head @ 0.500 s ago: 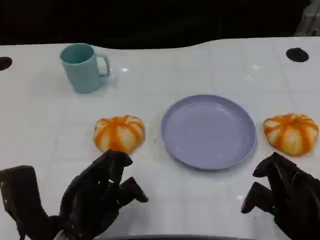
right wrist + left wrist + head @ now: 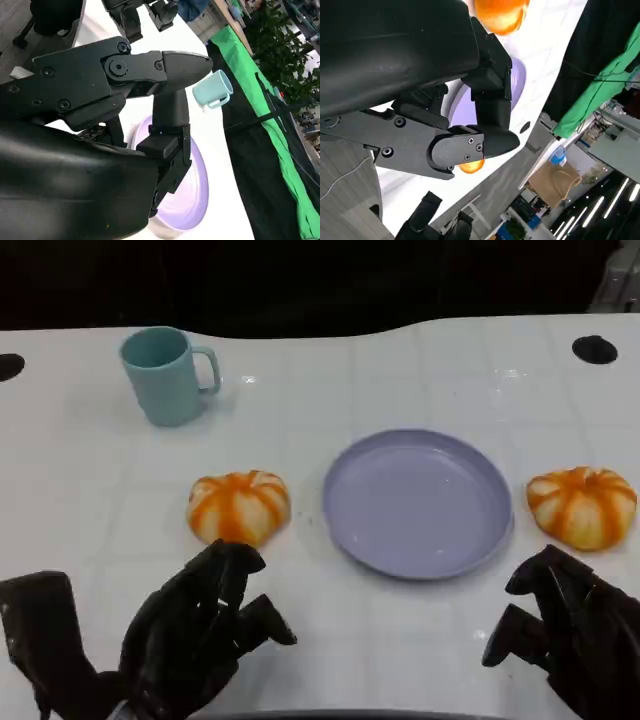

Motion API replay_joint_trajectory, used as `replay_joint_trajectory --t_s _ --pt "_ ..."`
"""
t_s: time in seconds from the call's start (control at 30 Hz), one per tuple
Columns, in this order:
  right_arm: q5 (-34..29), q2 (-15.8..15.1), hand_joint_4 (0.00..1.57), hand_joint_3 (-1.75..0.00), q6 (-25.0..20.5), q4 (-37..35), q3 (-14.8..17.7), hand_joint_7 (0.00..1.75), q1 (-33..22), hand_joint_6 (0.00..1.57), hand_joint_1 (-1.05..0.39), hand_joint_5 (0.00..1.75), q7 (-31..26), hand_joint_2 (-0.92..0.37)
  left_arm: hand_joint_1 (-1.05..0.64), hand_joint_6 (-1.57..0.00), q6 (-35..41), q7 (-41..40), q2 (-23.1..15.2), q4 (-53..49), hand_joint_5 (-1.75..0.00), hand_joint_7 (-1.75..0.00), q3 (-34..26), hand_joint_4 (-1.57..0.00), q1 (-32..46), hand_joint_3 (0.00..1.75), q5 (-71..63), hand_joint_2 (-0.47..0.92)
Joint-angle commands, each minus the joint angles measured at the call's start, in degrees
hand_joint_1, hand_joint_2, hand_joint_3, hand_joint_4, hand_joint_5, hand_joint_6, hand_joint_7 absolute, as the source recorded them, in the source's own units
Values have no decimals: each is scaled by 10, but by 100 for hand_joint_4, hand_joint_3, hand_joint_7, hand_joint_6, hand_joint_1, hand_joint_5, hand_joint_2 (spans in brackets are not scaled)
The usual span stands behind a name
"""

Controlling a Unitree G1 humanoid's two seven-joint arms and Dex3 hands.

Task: Grasp the bread from the table and place it into the plate.

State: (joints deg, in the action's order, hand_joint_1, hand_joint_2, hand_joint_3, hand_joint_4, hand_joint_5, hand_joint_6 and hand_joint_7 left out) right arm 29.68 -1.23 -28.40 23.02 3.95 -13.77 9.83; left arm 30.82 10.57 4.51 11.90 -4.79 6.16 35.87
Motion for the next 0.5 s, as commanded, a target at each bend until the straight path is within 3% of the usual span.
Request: replay_joint_trajectory --t_s 0.03,0.23,0.4,0.5 --pt "4 -4 65 -26 -4 9 7 159 0 52 -50 175 -5 -92 -55 -53 -3 5 -7 4 -175 -170 -1 -77 4 48 -2 92" --pt "1 -3 65 -28 1 9 5 159 -1 52 -49 175 -4 -92 -55 -53 -5 6 -10 6 -175 -170 1 -77 4 47 -6 92" --pt "1 -1 66 -28 -3 8 5 158 2 52 -49 175 -8 -92 -55 -50 -67 37 -36 -5 -175 -170 26 -73 -1 54 -66 92" --pt "0 1 66 -28 -4 6 3 158 5 53 -49 175 -12 -92 -57 -51 -149 52 -51 -26 -172 -142 43 -61 -9 44 -129 92"
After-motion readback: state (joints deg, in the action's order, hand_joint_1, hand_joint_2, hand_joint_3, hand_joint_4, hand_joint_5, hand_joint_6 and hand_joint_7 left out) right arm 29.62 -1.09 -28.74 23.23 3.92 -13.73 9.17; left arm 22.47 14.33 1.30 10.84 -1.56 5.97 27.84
